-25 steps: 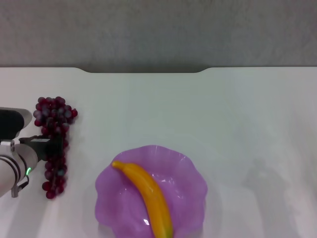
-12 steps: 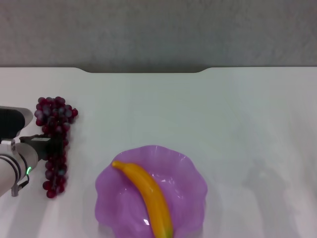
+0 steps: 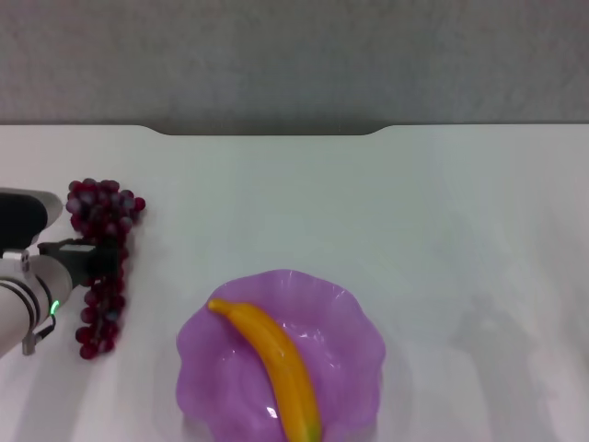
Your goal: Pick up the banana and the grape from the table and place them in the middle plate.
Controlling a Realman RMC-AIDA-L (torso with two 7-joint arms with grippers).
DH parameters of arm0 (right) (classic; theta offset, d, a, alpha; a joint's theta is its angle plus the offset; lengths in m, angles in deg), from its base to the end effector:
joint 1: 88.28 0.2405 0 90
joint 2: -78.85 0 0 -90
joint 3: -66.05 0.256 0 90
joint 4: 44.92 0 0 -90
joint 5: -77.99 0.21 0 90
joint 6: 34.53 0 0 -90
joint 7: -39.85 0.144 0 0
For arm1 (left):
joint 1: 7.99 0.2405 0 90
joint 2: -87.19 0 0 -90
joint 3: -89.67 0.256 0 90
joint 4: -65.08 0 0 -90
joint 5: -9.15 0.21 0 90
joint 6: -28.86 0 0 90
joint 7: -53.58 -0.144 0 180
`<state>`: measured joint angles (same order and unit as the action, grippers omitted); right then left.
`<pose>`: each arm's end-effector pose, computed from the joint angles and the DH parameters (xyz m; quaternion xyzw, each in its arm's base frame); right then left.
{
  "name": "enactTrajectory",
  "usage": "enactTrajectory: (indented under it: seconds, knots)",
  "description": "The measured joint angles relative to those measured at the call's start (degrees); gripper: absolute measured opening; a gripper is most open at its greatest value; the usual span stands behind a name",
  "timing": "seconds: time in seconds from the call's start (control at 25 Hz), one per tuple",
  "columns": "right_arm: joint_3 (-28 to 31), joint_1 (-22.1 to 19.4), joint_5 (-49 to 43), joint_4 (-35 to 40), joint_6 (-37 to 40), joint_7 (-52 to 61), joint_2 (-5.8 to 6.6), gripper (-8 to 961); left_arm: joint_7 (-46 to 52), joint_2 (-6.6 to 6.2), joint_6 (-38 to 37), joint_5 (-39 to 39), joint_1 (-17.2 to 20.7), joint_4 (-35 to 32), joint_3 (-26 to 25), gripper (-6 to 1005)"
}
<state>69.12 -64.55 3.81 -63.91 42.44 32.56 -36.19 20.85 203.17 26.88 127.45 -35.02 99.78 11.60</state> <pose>0.3439 0.3009 -0.0023 -0.6418 0.2199 0.2632 0.6859 -0.3313 0.3935 -0.0325 -0.7388 -0.4158 -0.0576 0.5273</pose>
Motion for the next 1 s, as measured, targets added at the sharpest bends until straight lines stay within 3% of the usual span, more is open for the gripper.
enactTrajectory:
  seconds: [0.24, 0.64, 0.8, 1.0]
  knots:
    - [0.00, 0.00, 0.00, 0.00, -0.49, 0.00, 0.00, 8, -5.56, 0.23, -0.35, 0.00, 4.12, 8.35, -4.01, 238]
    - [0.00, 0.00, 0.00, 0.00, -0.52, 0.00, 0.00, 8, -6.99, 0.17, -1.58, 0.00, 5.85, 12.26, -4.73, 235]
    - [0.00, 0.00, 0.01, 0.00, -0.60, 0.00, 0.00, 8, -7.61, 0.21, -1.61, 0.00, 8.79, 18.87, -4.24, 235]
    - [0.00, 0.00, 0.00, 0.17, -1.63, 0.00, 0.00, 8, -8.67, 0.14, 0.56, 0.00, 15.11, 31.30, -3.68, 234]
